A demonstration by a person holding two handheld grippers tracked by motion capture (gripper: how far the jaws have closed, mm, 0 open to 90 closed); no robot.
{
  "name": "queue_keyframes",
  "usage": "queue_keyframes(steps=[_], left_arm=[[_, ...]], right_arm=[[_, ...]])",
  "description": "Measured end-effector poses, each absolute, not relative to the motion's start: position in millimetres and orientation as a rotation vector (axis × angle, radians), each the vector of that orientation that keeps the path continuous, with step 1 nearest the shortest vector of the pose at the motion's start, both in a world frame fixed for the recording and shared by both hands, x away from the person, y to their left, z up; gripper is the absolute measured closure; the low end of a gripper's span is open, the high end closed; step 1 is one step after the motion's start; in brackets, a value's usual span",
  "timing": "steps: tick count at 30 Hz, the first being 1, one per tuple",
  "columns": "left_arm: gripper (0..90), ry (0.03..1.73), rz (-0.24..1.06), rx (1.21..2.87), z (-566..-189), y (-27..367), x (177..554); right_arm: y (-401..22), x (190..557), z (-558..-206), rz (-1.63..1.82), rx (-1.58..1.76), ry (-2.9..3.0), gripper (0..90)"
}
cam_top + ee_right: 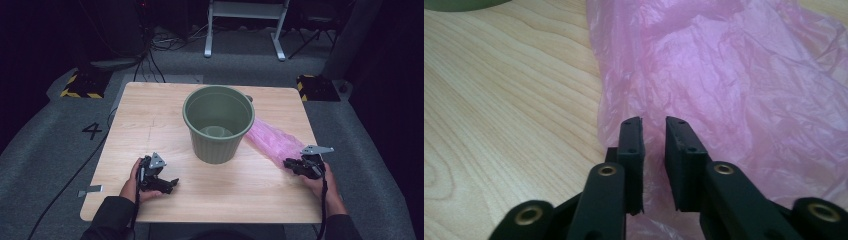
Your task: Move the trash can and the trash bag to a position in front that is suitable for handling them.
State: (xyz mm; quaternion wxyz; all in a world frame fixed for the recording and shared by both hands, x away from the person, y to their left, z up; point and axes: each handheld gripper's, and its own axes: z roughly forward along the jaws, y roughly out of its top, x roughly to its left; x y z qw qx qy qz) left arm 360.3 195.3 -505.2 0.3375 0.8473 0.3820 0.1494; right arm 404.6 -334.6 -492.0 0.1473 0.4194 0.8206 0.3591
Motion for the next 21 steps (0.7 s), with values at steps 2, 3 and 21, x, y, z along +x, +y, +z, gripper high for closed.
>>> queue_keyframes(steps=[2,3,21], left_arm=[[0.0,0.993,0.377,2.209,-505,192,362],[0.0,0.986,0.377,2.214,-505,190,363],[0.2,0.942,0.370,2.232,-505,155,389]], right_arm=[[-333,403,-493,1.051,1.232,2.364,81.0],[-330,401,-494,1.050,1.209,2.362,82.0],[-257,362,-491,1.068,1.025,2.529,70.1]])
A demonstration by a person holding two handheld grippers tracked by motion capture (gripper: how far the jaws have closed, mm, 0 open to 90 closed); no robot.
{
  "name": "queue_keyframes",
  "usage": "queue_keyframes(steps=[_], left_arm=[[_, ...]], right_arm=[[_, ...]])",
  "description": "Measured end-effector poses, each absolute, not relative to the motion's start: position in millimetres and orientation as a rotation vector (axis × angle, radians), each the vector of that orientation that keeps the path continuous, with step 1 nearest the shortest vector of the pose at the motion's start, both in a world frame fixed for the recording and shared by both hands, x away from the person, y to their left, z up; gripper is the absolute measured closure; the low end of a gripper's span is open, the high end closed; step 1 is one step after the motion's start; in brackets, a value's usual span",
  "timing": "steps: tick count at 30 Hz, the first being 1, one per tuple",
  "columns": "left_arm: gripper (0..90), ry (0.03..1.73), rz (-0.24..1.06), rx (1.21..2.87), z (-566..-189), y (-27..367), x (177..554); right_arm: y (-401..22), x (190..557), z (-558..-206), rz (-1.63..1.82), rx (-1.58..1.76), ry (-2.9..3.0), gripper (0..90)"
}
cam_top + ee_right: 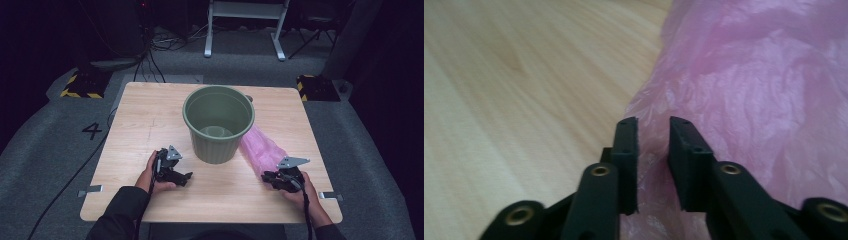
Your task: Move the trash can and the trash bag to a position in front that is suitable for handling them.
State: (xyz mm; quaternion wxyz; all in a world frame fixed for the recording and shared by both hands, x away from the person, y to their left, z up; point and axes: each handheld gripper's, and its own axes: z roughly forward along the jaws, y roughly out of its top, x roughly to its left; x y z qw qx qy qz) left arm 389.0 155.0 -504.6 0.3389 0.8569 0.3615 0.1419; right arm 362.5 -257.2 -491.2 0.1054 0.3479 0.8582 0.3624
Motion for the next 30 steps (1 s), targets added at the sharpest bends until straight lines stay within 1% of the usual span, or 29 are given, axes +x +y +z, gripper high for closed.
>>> queue_keyframes(steps=[1,2,3,4,5,6,7,9,12,15,16,17,19,22,23,25,28,29,30], left_arm=[[0.2,0.942,0.370,2.232,-505,155,389],[0.2,0.941,0.371,2.232,-505,155,389],[0.2,0.941,0.371,2.232,-505,155,389],[0.2,0.940,0.371,2.233,-505,155,389],[0.2,0.939,0.371,2.233,-505,155,389],[0.2,0.939,0.371,2.233,-505,155,389],[0.3,0.938,0.371,2.233,-505,155,389],[0.3,0.940,0.370,2.232,-505,155,389],[0.3,0.939,0.368,2.232,-505,155,389],[0.3,0.938,0.370,2.234,-505,155,389],[0.3,0.937,0.371,2.234,-505,155,389],[0.3,0.937,0.371,2.234,-505,155,389],[0.4,0.939,0.368,2.233,-505,155,389],[0.4,0.940,0.366,2.230,-505,155,389],[0.4,0.940,0.366,2.230,-505,155,389],[0.4,0.942,0.364,2.229,-505,155,388],[0.4,0.941,0.364,2.233,-505,155,388],[0.3,0.941,0.364,2.233,-505,155,388],[0.3,0.942,0.364,2.232,-505,155,388]], right_arm=[[-257,362,-491,1.068,1.025,2.529,70.1],[-252,359,-489,1.072,1.004,2.537,59.3],[-252,359,-489,1.072,1.004,2.537,59.3],[-250,356,-485,1.087,0.973,2.534,47.8],[-251,355,-481,1.103,0.952,2.525,45.0],[-251,355,-481,1.103,0.952,2.525,45.0],[-253,352,-473,1.133,0.942,2.489,39.7],[-256,349,-464,1.160,0.913,2.476,41.7],[-260,343,-449,1.160,0.883,2.430,41.7],[-266,342,-443,1.163,0.878,2.389,43.7],[-275,344,-439,1.141,0.877,2.358,46.9],[-275,344,-439,1.141,0.877,2.358,46.9],[-292,351,-438,1.125,0.895,2.322,48.4],[-309,363,-443,1.116,0.953,2.274,49.7],[-309,363,-443,1.116,0.953,2.274,49.7],[-324,378,-455,1.083,1.001,2.271,52.7],[-332,389,-469,1.075,1.055,2.304,57.5],[-332,389,-469,1.075,1.055,2.304,57.5],[-334,393,-476,1.102,1.062,2.362,62.4]])
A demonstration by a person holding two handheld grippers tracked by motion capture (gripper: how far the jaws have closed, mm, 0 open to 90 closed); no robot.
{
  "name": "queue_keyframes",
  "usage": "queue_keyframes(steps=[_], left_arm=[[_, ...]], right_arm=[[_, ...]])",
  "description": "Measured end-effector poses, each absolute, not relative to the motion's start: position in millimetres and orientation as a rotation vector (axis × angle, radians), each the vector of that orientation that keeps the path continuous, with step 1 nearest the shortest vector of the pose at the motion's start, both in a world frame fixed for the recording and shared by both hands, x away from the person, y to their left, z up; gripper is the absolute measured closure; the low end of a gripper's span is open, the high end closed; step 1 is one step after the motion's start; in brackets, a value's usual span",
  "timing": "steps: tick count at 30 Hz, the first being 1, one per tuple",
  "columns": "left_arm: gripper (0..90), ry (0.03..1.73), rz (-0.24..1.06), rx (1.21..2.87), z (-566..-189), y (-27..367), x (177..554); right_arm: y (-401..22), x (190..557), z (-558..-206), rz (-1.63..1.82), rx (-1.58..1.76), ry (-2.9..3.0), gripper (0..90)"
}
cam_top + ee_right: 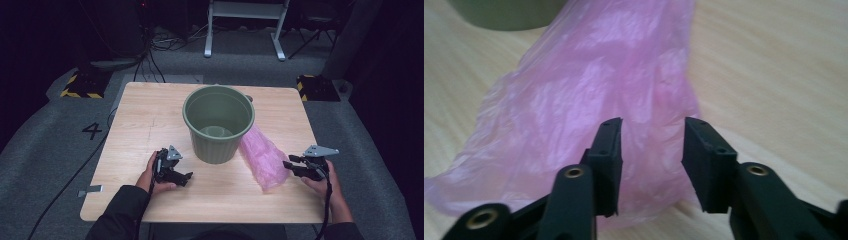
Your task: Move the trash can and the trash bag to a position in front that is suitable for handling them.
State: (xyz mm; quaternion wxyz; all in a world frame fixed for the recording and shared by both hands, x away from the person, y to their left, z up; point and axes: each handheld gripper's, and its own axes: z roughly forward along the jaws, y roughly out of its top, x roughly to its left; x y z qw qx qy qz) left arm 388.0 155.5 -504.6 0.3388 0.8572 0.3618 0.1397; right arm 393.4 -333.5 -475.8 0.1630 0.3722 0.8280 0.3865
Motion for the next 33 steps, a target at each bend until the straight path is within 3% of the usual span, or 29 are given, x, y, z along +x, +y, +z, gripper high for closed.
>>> queue_keyframes(steps=[6,33], left_arm=[[0.4,0.942,0.364,2.233,-504,156,388],[3.2,0.977,0.380,2.233,-503,156,384]], right_arm=[[-326,394,-485,1.075,1.018,2.436,70.8],[-246,372,-493,1.100,0.769,2.620,77.0]])
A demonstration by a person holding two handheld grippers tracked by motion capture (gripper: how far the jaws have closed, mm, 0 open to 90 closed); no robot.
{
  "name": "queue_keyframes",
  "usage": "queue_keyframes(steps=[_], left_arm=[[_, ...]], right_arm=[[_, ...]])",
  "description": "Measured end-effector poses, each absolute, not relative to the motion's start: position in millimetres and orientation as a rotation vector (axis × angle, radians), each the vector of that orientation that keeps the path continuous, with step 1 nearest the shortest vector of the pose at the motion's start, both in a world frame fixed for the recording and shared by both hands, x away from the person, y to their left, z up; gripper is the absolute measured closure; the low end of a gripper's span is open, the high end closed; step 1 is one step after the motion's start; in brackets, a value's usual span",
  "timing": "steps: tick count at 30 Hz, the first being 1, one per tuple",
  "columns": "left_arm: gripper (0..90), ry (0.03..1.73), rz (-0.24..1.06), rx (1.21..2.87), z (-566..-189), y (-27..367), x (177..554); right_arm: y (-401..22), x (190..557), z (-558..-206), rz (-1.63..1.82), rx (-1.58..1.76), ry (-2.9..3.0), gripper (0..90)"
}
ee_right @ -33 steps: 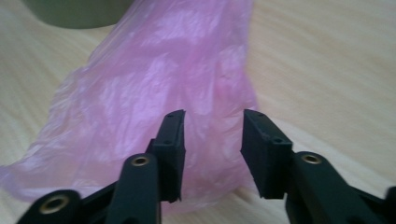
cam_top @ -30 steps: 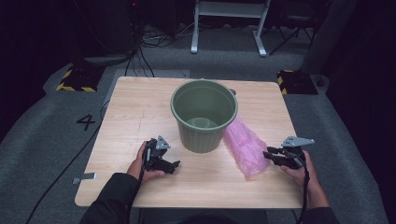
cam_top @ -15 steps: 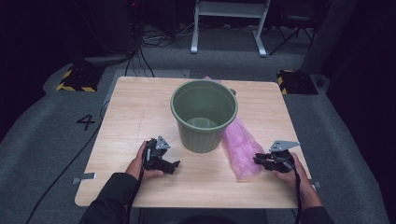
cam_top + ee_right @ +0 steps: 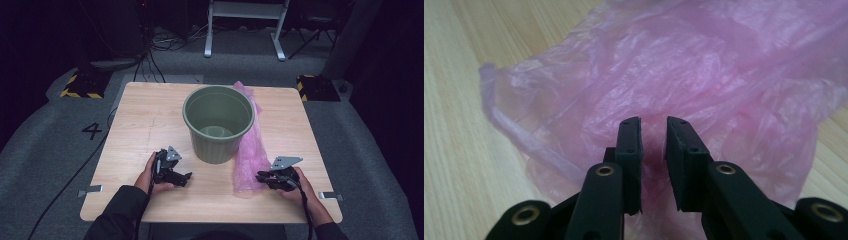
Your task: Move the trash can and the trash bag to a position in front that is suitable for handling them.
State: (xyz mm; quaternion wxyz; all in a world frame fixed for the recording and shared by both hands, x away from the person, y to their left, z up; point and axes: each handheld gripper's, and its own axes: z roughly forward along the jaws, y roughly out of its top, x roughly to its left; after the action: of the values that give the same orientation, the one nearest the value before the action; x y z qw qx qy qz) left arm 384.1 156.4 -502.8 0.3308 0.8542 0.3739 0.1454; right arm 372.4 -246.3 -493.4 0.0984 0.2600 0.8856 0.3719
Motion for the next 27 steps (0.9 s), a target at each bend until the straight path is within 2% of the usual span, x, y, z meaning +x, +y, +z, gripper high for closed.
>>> queue_keyframes(steps=[3,4,5,15,18,21,23,24,27], left_arm=[[21.0,0.994,0.384,2.199,-498,153,378],[21.0,0.994,0.384,2.199,-498,153,378],[15.6,0.990,0.364,2.168,-494,149,376],[16.6,0.836,0.329,2.153,-474,114,356],[16.7,0.798,0.315,2.166,-473,101,352],[19.5,0.751,0.356,2.206,-472,87,349],[19.7,0.745,0.343,2.205,-473,82,349],[21.0,0.724,0.317,2.211,-474,76,348],[21.1,0.688,0.329,2.234,-477,65,346]], right_arm=[[-229,368,-494,1.105,0.735,2.637,76.3],[-229,368,-494,1.105,0.735,2.637,76.3],[-222,367,-494,1.112,0.722,2.641,76.1],[-202,360,-494,1.126,0.691,2.660,74.9],[-199,358,-495,1.142,0.677,2.670,71.2],[-199,356,-493,1.156,0.653,2.673,60.3],[-201,355,-491,1.169,0.642,2.670,57.3],[-207,352,-486,1.213,0.650,2.661,47.3],[-220,346,-479,1.237,0.668,2.638,32.2]])
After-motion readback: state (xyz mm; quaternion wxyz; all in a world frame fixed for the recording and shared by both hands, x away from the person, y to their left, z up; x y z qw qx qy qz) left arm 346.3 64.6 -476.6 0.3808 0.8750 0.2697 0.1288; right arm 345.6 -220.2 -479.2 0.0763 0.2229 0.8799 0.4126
